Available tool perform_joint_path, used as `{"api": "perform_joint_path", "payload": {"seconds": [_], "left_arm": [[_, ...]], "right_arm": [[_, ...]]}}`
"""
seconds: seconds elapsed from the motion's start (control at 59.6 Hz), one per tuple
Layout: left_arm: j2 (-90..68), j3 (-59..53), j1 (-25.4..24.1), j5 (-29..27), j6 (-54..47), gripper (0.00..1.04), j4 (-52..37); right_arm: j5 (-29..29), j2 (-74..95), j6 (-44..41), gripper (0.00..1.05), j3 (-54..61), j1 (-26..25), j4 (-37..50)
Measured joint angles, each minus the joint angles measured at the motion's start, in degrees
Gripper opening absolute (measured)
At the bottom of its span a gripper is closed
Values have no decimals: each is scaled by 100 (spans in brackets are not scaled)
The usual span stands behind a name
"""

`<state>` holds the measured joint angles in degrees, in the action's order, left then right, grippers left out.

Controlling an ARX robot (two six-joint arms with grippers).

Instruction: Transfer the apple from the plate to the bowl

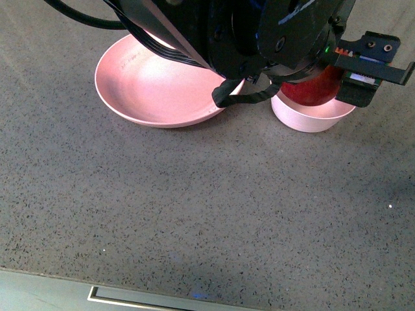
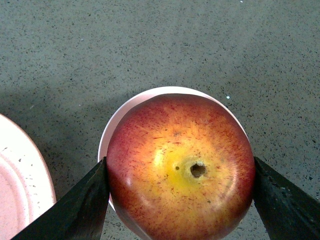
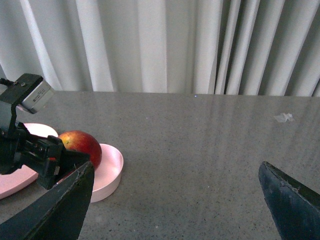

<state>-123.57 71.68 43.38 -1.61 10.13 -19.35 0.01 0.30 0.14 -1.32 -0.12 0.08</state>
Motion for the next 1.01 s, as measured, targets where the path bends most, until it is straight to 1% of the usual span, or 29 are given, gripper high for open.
{"api": "perform_joint_path", "payload": {"seconds": [0.05,0.084,0.117,0.151,0.201,0.419,0.654,0.822,0.906,0.956,0.973,0.99,1.006], "left_arm": [[-31,0,0,11,9,85,0],[-37,0,0,11,26,91,0],[-42,0,0,11,28,96,-2],[-42,0,0,13,26,98,-2],[-39,9,0,11,50,95,-7],[20,-15,-17,35,177,96,-74],[879,-682,-280,90,190,96,-503],[1821,-1582,-800,243,66,96,-903],[2415,-2253,-1314,562,26,96,-990],[2695,-2533,-1593,660,2,96,-997],[2745,-2594,-1646,632,-26,96,-1016],[2846,-2848,-1753,146,-195,92,-1458],[2909,-3051,-1845,-192,-284,88,-1926]], "right_arm": [[0,-2,0,96,0,0,0],[0,-2,0,96,0,0,0],[0,-2,0,96,0,0,0],[0,-2,2,96,0,0,0],[0,-2,0,96,-2,0,0],[0,-2,2,96,0,0,0],[0,-2,0,96,-2,0,0],[0,-2,2,96,0,0,0],[-2,0,0,96,0,0,0],[0,-2,0,96,0,0,0],[0,-2,2,96,-2,0,0],[0,-2,0,96,-2,0,0],[2,-2,0,96,-2,0,0]]}}
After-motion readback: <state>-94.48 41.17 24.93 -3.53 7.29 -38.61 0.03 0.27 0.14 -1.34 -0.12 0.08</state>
